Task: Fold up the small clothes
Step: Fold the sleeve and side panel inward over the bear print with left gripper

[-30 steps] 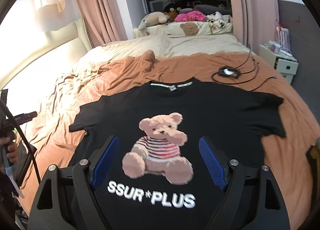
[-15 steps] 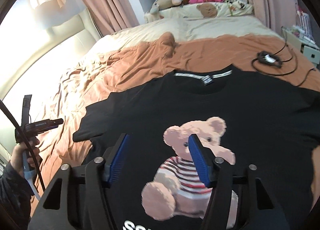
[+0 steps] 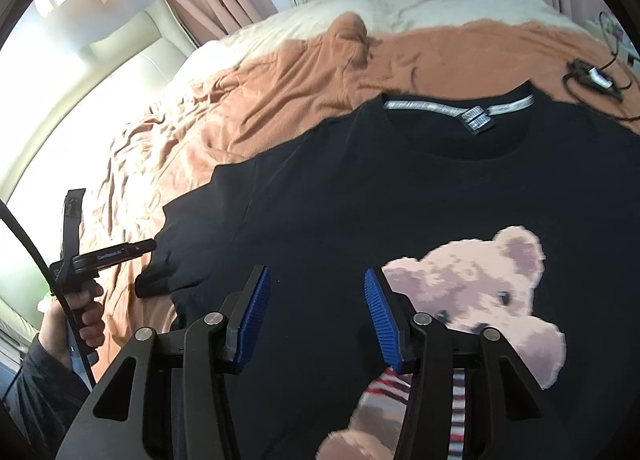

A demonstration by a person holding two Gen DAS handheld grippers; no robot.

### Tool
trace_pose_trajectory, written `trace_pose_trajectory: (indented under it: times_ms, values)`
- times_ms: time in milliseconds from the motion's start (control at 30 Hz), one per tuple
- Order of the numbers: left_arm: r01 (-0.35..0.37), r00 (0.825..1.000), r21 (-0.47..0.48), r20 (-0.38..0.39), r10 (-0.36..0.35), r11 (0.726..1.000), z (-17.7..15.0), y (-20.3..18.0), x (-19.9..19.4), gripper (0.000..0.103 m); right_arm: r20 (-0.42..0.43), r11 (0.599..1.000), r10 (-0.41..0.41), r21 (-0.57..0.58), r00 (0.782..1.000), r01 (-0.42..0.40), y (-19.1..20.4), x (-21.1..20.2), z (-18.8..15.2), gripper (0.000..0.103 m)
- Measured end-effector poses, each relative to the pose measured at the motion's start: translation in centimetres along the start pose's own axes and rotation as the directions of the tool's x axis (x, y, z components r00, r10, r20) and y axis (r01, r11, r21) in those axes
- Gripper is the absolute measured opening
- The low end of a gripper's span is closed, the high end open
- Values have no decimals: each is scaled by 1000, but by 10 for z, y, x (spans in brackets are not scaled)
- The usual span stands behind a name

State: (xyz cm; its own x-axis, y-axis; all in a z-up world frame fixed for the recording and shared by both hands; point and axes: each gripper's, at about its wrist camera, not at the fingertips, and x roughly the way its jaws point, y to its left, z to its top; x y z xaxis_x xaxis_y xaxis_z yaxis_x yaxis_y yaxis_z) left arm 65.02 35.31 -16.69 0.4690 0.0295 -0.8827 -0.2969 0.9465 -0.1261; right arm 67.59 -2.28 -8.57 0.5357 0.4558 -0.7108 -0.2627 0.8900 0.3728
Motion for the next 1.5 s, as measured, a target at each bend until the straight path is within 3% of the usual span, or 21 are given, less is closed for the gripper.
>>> trace_pose_trajectory:
  times_ms: [167,233,300,433,600,933,1200,1500]
  values:
    - [-5,999,-7,-35,5,1000,3,5,23,42,-68,999,39,36,997,-36,4,47,5,34]
    - [-12,999,-28,-32,11,1000,4,7,22,27,-88,997,62,49,994,-57,7,62,6,31]
    - [28,999,-50,-36,-30,998,5,9,18,6,-107,994,87,73,990,-80,9,78,8,29]
    - [57,998,-34,-1,-57,998,8,0,-2,6,-125,985,138,118,983,-123,16,105,12,16]
    - [119,992,-35,43,-117,992,18,-7,-29,5,-154,974,185,160,971,-161,26,143,15,8]
    - [188,979,3,83,-188,982,30,-30,-65,5,-158,927,279,300,947,-223,26,212,19,1]
    - [224,969,47,93,-228,973,30,-67,-88,5,-156,927,283,298,946,-228,18,202,29,2]
    - [246,964,125,69,-256,961,20,-131,-100,5,-157,944,229,276,961,-180,-9,178,28,3]
